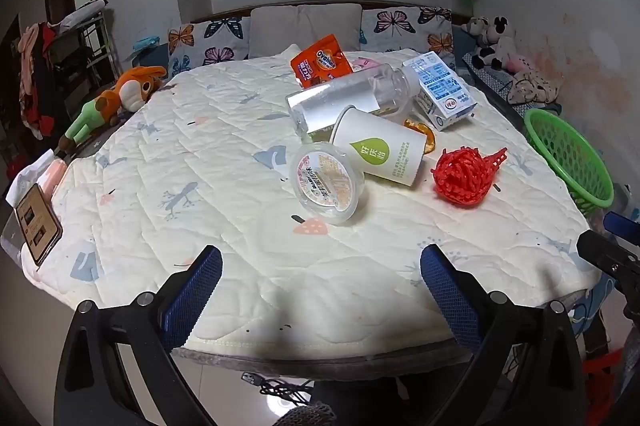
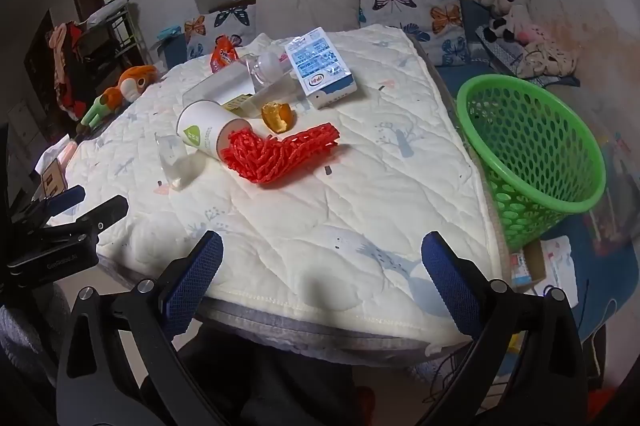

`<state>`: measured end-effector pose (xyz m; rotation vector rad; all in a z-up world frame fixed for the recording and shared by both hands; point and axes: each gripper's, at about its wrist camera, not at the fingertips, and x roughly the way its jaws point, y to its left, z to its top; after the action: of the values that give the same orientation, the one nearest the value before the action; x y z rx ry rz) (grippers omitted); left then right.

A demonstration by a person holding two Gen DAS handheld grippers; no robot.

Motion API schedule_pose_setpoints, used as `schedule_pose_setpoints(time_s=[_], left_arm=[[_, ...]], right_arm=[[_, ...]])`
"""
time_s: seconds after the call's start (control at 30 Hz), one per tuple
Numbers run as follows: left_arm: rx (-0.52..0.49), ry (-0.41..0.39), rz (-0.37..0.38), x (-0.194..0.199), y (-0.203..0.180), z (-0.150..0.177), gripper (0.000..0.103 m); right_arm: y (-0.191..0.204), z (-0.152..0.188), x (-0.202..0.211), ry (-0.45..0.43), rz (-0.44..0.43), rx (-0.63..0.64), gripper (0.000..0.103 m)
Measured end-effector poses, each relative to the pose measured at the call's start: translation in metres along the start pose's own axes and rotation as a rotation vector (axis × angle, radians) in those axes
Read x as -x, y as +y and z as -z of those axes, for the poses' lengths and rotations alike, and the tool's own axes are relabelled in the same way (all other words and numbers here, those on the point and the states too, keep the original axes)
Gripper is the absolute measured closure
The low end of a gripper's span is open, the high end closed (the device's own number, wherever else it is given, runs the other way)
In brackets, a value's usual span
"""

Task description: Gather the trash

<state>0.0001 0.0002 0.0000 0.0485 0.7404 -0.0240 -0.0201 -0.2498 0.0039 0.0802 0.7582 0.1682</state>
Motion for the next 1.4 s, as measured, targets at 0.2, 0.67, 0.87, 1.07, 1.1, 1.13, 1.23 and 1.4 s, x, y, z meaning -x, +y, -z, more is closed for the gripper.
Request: schedule_pose_setpoints(time_s=[0.2,0.67,0.87,1.07,1.1,1.13,1.23,1.4], left_arm=[[0.007,-0.001,-0.002,0.0,0.005,-0.002,0.007],[0.0,-0.011,-0.01,-0.004,-0.006,-0.006,0.007],[0.005,-0.012,-0.006,0.0,-0.003,-0.007,0.007],[0.006,-0.012,-0.005,0.001,-0.002,-0.009,0.007],[0.005,-0.012,-0.005,0.002,-0.001,-0.01,0.007],[0.005,-0.012,-0.004,0.002,-0.001,-0.01,0.007],[0.004,-0.012,-0.007,0.001,-0.003,-0.008,0.007],[0.007,-0.009,-0.006,0.002,-0.004,-0.01,0.007]], right_arm=[[-0.002,-0.001,0.0,-0.002,-0.003,-0.004,0.004],[-0.002,-0.002,0.001,-0.002,0.005,-0.008,0.004],[0.0,-0.004,0.001,-0.002,-0.001,-0.005,0.004],[0.0,-0.003,0.0,-0.003,0.0,-0.005,0.004],[0.0,-0.003,0.0,-0.002,0.001,-0.005,0.004],[-0.001,-0.003,0.0,-0.003,-0.001,-0.006,0.004],[0.0,-0.003,-0.001,-0.001,-0.003,-0.007,0.004],[0.002,-0.003,-0.003,0.003,-0.007,-0.007,0.004]])
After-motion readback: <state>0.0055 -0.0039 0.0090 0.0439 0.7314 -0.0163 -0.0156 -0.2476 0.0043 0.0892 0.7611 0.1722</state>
